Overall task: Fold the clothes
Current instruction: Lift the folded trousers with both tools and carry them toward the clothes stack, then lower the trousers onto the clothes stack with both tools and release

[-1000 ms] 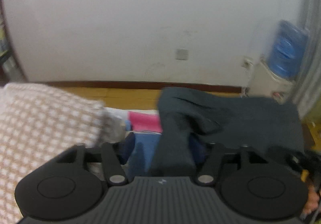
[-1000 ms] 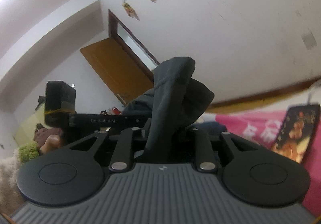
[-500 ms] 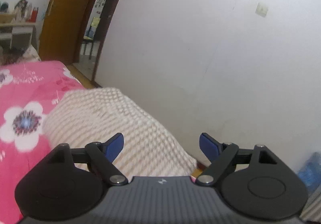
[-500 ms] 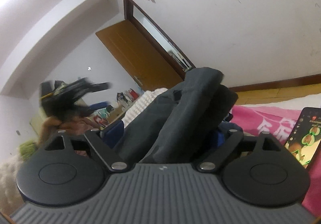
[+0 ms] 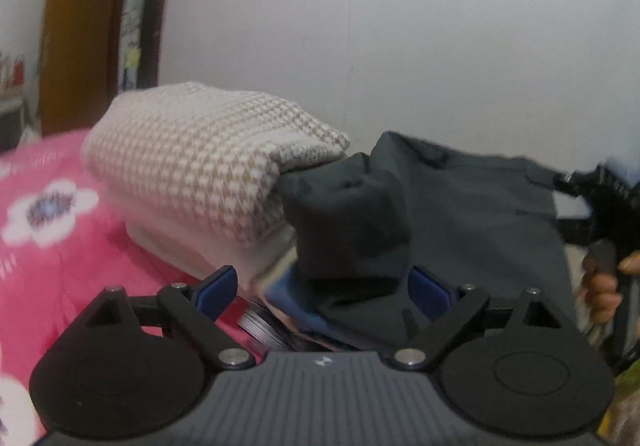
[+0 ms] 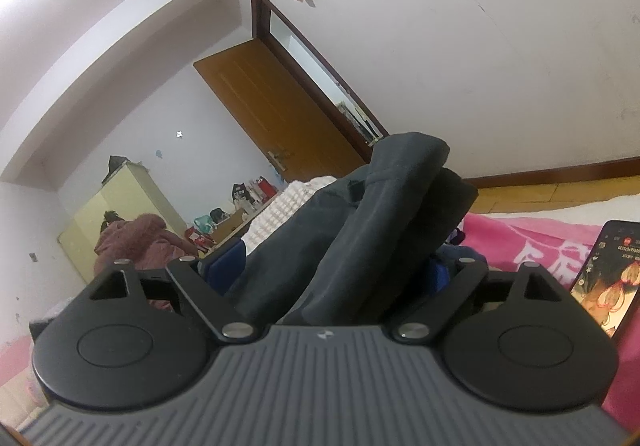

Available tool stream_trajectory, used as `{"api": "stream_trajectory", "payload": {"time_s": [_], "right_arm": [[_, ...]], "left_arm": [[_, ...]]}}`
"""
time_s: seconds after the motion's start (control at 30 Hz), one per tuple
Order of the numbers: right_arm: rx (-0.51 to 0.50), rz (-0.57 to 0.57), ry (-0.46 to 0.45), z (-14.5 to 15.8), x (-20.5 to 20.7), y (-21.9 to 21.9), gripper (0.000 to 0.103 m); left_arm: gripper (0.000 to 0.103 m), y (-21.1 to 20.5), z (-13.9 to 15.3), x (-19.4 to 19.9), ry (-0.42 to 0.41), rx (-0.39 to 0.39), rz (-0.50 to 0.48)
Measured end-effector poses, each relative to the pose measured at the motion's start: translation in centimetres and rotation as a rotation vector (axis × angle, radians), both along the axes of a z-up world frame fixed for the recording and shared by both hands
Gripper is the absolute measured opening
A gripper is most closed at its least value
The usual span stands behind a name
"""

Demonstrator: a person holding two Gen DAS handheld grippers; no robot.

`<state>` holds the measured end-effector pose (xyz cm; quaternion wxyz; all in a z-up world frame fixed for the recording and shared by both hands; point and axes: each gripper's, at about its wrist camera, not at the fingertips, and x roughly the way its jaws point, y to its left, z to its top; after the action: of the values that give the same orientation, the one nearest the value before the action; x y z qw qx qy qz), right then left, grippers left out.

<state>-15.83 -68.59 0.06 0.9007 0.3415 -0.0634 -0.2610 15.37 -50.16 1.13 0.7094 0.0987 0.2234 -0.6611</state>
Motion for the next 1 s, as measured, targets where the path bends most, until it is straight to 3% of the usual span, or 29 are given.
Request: {"api": "stream_trajectory", "payload": {"time_s": [0.13, 0.3, 0.43, 0.5, 0.57, 0.67, 0.77, 0.8, 0.87, 0.93, 1.0], "right_arm": [[-0.006, 0.015, 0.005, 0.8, 0.1, -0.5, 0.088], [0.01, 0.011, -0.003, 1.1, 0.1, -0.8, 0.089], [-0.016, 0.0, 0.028, 1.3, 0.3, -0.6, 0.085], [-0.012, -0.012, 0.046, 1.2, 0.3, -0.8, 0.078], [-0.006, -0.023, 0.064, 1.1, 0.4, -1.0, 0.063], [0.006, -0.015, 0.07, 0.9, 0.2, -1.5, 0.054], [0.011, -0.027, 0.085, 0.7, 0.3, -1.8, 0.034], [0.02, -0.026, 0.084, 0.6, 0.2, -1.9, 0.034], [0.03, -0.02, 0.076, 0.5, 0.3, -2.0, 0.026], [0.039, -0.014, 0.071, 0.5, 0.2, -2.0, 0.025], [0.062, -0.006, 0.057, 0.5, 0.0, -2.0, 0.025]], "left_arm": [[0.088, 3.3, 0.0, -1.2, 0.202, -0.037, 0.039], [0.068, 7.3, -0.3, -2.5, 0.484, -0.075, 0.073], [0.055, 7.2, -1.4, -2.9, 0.644, -0.015, 0.091], [0.052, 6.9, -1.4, -3.3, 0.65, -0.001, 0.105], [0.044, 6.4, -1.5, -4.0, 0.651, 0.015, 0.095], [0.041, 6.2, -1.2, -5.4, 0.636, 0.028, 0.071], [0.027, 5.4, -1.2, -6.6, 0.605, 0.076, 0.08], [0.024, 5.1, -1.2, -6.8, 0.607, 0.089, 0.085], [0.024, 4.8, -1.4, -7.0, 0.617, 0.108, 0.093], [0.025, 4.8, -1.7, -6.8, 0.659, 0.125, 0.097], [0.034, 5.1, -2.0, -6.4, 0.722, 0.13, 0.099]]}}
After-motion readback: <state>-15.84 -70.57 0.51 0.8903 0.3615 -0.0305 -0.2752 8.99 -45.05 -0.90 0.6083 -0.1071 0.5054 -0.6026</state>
